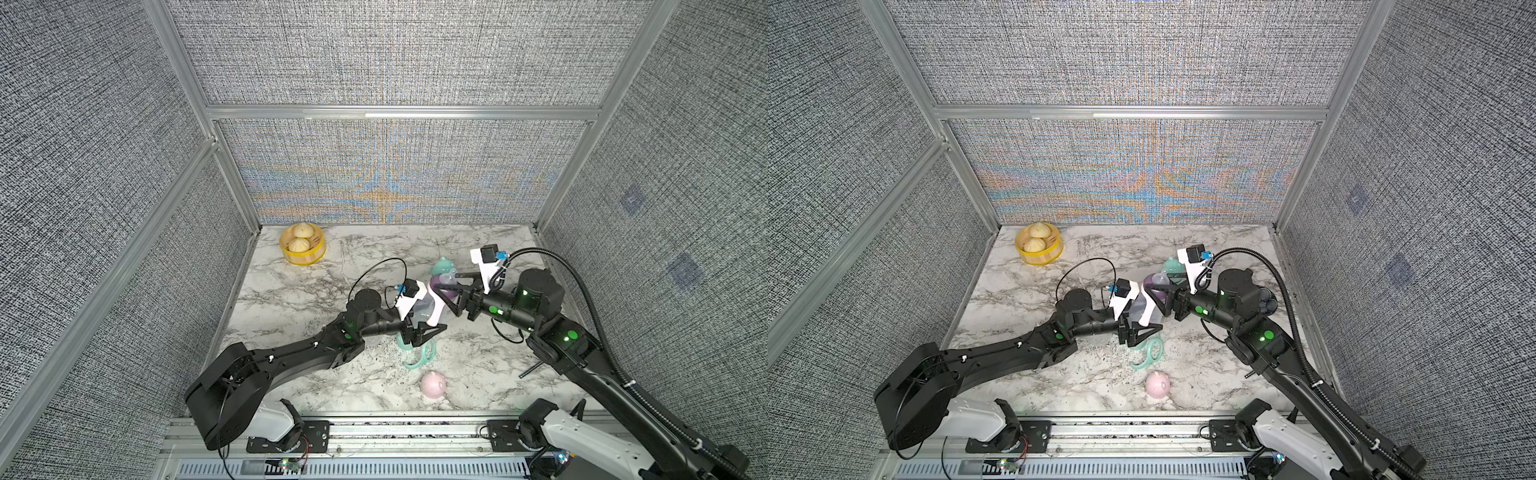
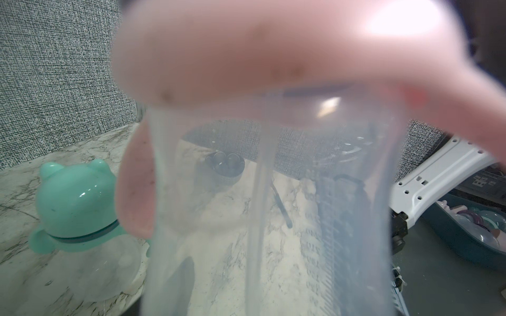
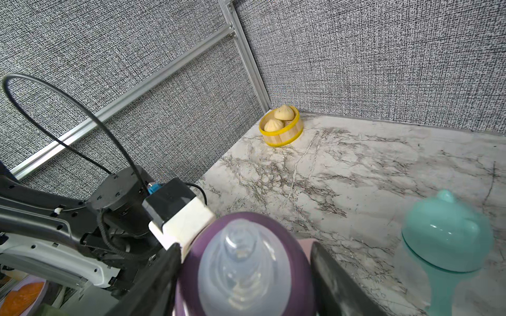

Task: Assemble the baby bottles
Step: Screw the nipple onto the baby bottle.

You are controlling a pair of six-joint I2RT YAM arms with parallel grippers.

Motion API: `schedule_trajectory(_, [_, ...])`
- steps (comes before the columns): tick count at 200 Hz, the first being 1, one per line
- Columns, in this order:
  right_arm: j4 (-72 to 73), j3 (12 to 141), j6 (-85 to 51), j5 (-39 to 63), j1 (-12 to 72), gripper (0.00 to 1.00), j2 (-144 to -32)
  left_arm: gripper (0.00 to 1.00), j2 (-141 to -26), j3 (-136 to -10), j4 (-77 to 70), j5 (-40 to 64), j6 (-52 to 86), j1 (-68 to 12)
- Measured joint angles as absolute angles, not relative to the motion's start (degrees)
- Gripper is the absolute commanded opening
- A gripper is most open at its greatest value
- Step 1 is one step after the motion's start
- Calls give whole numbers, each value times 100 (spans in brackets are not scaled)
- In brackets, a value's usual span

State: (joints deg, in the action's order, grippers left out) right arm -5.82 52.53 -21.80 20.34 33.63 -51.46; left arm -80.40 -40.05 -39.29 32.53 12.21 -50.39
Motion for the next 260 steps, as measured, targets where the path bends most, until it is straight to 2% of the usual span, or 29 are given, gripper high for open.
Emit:
schedule_trajectory(75, [-482,5210,-2250,1890,3415,34,-5172,0,-7970,-4023,-3756,2786,1024,-5065])
schedule_trajectory(113, [-443,5199,-2351,1253,3726,28,-5214,0,-7929,-3992,-3664,2141,746,-5148])
schedule_trajectory(159, [-473,5269,-2543,167,4233,28,-5389,0,-7924,-3970,-3577,928,475,-5354])
schedule_trajectory(173, [-438,5277,-2657,-16,4309,37,-5448,0,-7924,-3955,-3581,707,416,-5365])
schedule_trajectory(192, [-443,5284,-2770,-99,4346,59,-5505,0,-7924,-3885,-3599,395,390,-5378])
schedule_trajectory(205, [-478,5284,-2825,-89,4355,70,-5505,0,-7920,-3841,-3649,353,362,-5365])
schedule_trajectory(226, [-482,5286,-2860,-47,4353,77,-5472,0,-7918,-3809,-3671,423,344,-5369])
schedule_trajectory(260, [-484,5347,-2862,32,4313,81,-5522,0,-7935,-3811,-3682,602,349,-5369])
